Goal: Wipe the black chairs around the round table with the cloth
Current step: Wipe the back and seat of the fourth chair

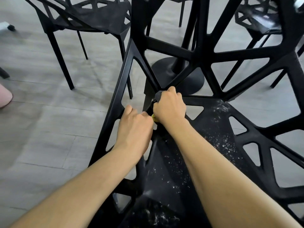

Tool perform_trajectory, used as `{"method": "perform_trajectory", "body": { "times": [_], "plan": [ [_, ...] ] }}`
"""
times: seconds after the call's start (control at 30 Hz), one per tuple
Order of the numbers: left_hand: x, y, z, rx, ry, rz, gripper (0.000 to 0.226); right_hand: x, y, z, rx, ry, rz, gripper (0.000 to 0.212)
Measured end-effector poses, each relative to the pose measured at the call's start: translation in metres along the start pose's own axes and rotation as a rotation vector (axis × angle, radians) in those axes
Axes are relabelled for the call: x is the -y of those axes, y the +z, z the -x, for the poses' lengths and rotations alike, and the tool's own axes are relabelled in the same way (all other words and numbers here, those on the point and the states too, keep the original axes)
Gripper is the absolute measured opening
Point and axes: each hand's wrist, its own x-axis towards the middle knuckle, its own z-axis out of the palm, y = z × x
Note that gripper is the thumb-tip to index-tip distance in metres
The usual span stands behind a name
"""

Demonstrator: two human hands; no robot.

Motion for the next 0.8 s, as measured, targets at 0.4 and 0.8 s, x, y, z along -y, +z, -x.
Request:
{"method": "perform_trajectory", "body": {
  "times": [0.4, 0.8],
  "plan": [
    [-0.002, 0.003, -0.002, -0.049, -0.043, -0.001, 0.016, -0.049, 0.005, 0.025, -0.030, -0.624, 0.138, 0.048],
    [0.001, 0.005, -0.001, -0.046, -0.034, 0.035, 0.016, -0.009, -0.001, 0.009, 0.034, -0.293, 0.122, 0.033]
  ]
}}
